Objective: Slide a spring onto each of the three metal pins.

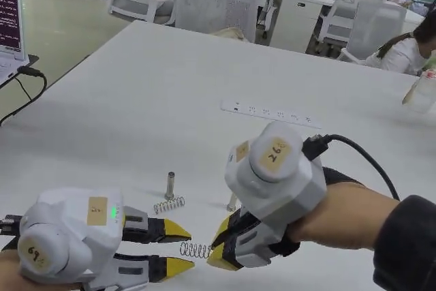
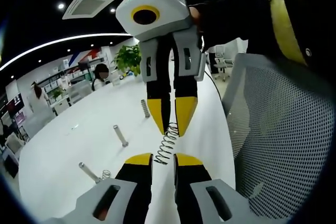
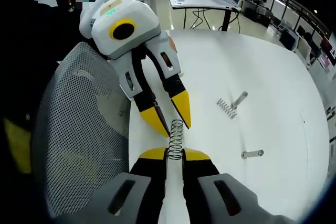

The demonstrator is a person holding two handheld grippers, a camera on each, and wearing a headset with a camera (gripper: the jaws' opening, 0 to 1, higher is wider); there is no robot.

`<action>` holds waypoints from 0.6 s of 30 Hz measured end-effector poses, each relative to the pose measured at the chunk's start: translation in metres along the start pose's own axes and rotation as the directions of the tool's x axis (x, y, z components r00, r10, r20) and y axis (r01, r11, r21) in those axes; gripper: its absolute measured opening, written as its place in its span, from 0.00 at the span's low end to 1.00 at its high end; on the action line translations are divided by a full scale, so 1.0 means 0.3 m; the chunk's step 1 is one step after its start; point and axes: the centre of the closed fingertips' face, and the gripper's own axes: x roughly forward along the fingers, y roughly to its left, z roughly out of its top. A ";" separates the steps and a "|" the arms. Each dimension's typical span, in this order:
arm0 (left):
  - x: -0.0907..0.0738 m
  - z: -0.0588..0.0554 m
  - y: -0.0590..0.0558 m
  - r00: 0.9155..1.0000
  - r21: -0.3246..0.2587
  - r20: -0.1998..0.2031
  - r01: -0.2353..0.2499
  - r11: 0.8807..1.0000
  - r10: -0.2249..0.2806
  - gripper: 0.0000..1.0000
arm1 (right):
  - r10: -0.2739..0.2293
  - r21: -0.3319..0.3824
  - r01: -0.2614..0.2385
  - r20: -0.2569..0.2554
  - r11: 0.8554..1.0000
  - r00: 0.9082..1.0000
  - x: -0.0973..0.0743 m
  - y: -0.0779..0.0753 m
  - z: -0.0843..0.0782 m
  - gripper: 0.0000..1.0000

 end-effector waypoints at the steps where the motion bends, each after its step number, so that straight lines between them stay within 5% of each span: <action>1: 0.000 0.000 -0.001 1.000 0.001 0.000 0.001 1.000 -0.001 0.07 | 0.000 0.000 0.000 0.000 1.000 1.000 -0.001 0.000 0.000 0.08; 18: -0.004 -0.001 0.010 1.000 -0.009 -0.002 -0.015 1.000 0.015 0.04 | -0.031 -0.024 0.032 0.054 0.999 0.998 -0.034 -0.003 0.056 0.08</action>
